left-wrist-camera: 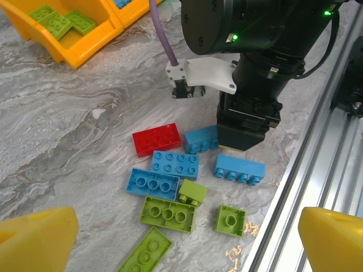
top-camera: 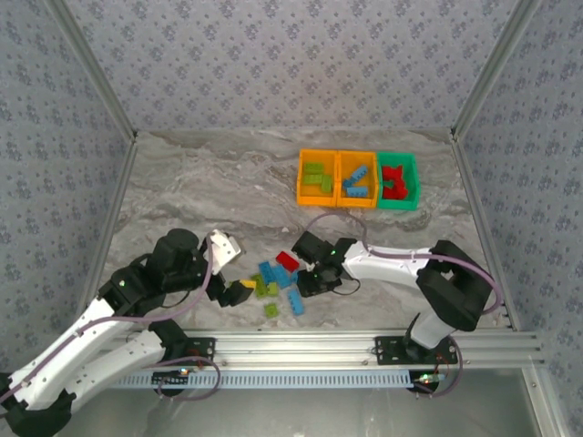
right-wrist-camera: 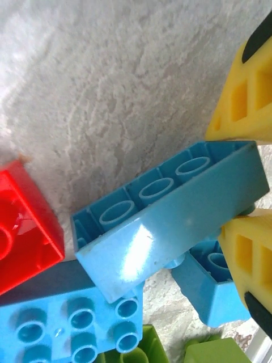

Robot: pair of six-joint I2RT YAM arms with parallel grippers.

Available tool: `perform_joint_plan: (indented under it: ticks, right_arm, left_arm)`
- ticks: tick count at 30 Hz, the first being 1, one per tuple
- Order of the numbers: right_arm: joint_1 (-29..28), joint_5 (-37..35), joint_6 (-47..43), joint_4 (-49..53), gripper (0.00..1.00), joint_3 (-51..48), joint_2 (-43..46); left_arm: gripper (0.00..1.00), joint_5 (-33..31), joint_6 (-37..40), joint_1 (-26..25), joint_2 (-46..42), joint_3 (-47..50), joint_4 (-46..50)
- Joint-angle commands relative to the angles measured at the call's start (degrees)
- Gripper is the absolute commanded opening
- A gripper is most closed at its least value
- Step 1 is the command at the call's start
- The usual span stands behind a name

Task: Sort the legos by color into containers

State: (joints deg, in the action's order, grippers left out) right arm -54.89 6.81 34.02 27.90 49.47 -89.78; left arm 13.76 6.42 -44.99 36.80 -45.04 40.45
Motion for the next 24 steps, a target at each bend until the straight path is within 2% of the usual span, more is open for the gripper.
perform_joint_plan:
  ticks: [1,8,10,13,17,21,24]
  right_arm:
    - [0.34,-3.85,1.43,2.02,0.29,-1.36,4.99]
    - [4.07,-12.98,3.44,8.49,0.27,0.02,17.24]
    - [6.6,-16.4,2.54,9.45,0.27,1.61,19.2]
    - [13.88,-17.9,-2.69,10.06,0.27,6.63,18.23]
    - [25.51,-17.3,-8.31,7.74,0.27,15.54,10.86]
    - [33.82,-17.6,-11.89,5.38,0.27,28.74,-3.47]
    - [37.16,-16.06,-13.38,7.65,0.26,40.12,-14.98]
  left_arm:
    - [0.99,4.36,0.51,0.31,-0.6,0.42,-2.08]
    - [0.99,7.12,-4.43,-0.01,2.59,1.18,-11.4]
    - [0.99,7.26,-6.42,-0.49,3.63,1.63,-14.81]
    - [0.99,7.86,-9.1,-1.9,5.13,2.85,-21.13]
    - [0.99,5.11,-11.32,-5.24,8.18,1.94,-23.98]
    - [0.99,-6.57,-17.72,-6.72,11.15,-0.23,-21.12]
    - [0.99,-14.28,-23.08,-6.83,11.76,-1.59,-17.2]
